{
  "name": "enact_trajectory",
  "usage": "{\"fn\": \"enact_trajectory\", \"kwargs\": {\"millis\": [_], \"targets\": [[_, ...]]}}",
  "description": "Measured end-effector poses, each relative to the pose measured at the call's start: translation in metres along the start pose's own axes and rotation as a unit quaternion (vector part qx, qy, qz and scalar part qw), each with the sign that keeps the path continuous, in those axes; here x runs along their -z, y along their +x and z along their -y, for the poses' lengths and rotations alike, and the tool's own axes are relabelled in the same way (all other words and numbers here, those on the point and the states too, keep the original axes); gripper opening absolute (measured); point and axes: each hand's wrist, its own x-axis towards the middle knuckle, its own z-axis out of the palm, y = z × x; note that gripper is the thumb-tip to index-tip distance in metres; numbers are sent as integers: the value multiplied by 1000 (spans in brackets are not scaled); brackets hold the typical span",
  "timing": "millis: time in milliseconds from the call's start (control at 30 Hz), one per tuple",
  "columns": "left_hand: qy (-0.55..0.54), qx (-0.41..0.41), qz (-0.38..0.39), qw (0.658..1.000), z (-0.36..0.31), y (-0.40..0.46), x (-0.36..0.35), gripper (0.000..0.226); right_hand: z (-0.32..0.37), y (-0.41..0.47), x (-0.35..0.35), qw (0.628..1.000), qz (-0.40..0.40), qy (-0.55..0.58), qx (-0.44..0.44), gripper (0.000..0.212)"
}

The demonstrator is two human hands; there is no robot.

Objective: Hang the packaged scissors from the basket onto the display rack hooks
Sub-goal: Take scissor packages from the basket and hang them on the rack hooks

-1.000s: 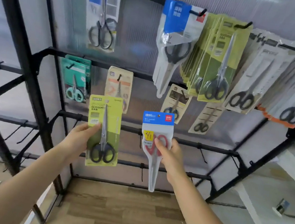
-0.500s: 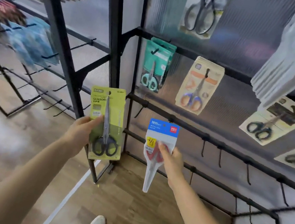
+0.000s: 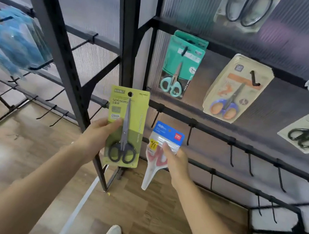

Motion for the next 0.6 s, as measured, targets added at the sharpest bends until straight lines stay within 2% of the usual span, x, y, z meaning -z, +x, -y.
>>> {"fn": "enact_trajectory", "kwargs": {"millis": [167, 367, 600], "targets": [[-16, 24, -2, 1000, 7, 21, -3, 13, -12, 29, -16, 999, -12, -10, -29, 14], [-19, 48, -11, 999, 21, 40, -7, 11, -25, 70, -34, 999, 2, -13, -53, 6], [-9, 74, -38, 997, 24, 55, -9, 11, -34, 96, -39, 998, 4, -15, -68, 20]]}}
